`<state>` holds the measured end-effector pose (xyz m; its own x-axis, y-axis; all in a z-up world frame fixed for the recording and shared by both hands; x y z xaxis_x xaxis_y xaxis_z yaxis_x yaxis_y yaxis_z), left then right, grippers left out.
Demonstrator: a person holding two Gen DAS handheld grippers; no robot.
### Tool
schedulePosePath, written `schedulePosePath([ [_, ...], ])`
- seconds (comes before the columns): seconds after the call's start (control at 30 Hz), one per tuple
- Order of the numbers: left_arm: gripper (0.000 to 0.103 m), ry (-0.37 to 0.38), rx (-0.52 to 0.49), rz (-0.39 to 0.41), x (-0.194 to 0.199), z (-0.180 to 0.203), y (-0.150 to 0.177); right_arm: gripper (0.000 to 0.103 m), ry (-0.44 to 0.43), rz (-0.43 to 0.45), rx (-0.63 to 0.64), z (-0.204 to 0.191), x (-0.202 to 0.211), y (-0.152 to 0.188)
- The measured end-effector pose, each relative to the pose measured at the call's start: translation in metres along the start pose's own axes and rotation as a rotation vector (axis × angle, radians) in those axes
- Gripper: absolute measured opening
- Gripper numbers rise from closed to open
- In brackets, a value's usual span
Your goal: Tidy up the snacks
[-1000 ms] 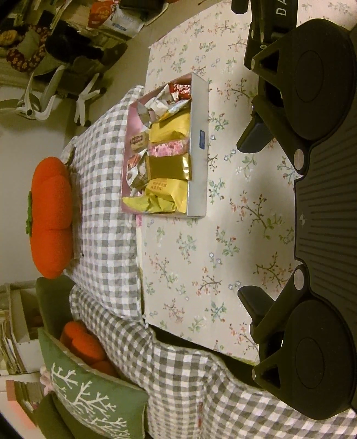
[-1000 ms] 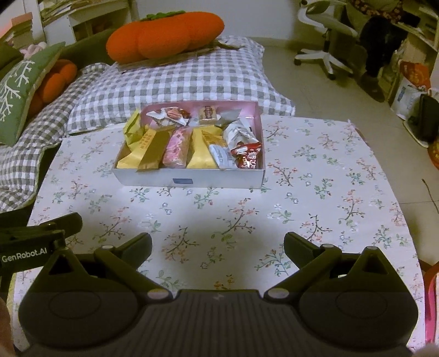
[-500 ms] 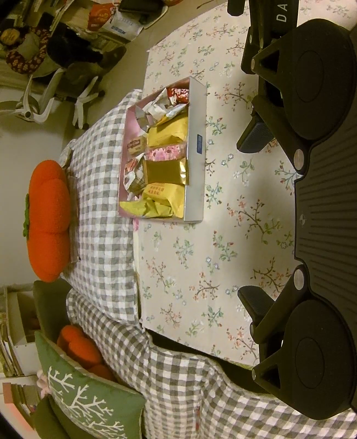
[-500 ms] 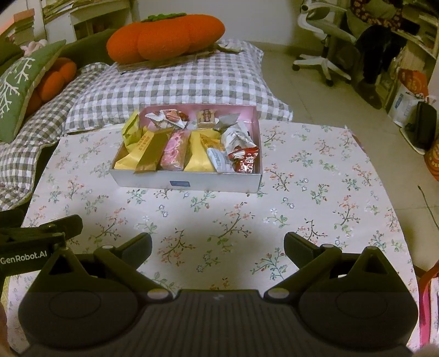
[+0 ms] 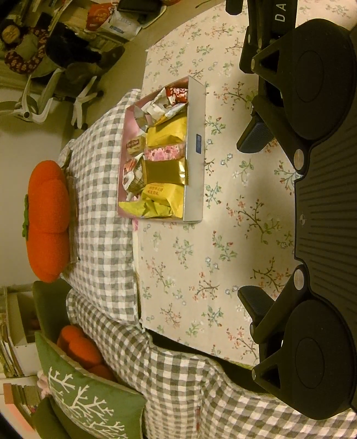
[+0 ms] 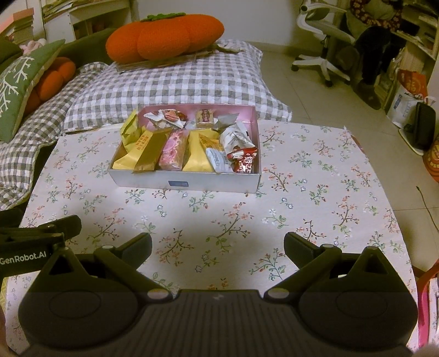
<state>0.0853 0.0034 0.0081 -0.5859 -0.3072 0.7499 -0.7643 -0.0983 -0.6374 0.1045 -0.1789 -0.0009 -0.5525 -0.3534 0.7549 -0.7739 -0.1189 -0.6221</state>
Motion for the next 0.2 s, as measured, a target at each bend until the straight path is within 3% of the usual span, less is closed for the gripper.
schedulePosePath([
  [0.2, 0.103, -0.002, -0.002, 0.003, 0.0002, 0.0008, -0.0005, 0.102, 0.002, 0.001, -0.002, -0.0002, 0.0002, 0.0001],
])
Point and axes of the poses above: each gripper's, at about its wrist camera, not at the fingertips, and x roughly against the way its jaws point, z to its right, y to its underside, the point moved 6 cm from there along -x, roughly the way its jaws point, and after that the axes turned 14 degrees about -y, right-handed, at the moved point
